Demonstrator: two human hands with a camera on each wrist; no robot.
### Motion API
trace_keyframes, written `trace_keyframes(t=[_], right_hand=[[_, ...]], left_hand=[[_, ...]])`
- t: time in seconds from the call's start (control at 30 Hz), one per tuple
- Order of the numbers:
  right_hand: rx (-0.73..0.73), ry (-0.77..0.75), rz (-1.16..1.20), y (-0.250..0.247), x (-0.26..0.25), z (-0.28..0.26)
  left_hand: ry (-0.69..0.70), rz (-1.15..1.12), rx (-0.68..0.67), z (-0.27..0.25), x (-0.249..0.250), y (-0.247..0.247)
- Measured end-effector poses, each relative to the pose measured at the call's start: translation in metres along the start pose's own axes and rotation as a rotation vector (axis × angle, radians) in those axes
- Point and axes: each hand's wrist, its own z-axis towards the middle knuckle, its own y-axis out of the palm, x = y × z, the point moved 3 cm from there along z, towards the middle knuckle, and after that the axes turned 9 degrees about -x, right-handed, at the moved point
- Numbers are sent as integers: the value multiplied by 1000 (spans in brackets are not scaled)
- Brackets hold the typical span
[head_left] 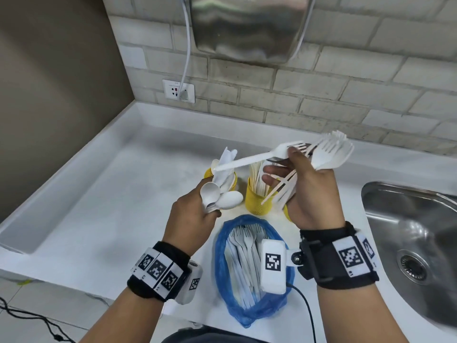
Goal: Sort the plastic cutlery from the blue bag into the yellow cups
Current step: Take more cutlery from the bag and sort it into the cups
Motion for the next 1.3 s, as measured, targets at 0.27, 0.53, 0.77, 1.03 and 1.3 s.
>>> trace_keyframes(t=[0.27,0.53,0.77,1.03,1.3], right_hand=[[20,215,552,-11,4,4],[-49,323,582,-13,17,7],[-57,216,511,-2,27,7],[27,-250,-26,21,13,-9],[-168,-416,-333,31,26,-23]], left_hand=[[-7,-565,-165,-4,19,-2],[-5,-843,-193,-5,27,-4],[-78,-1002,-244,-5,31,-1],[-204,-1098,-299,-9,38,7],[-329,-1305,-359,-6,38,14]])
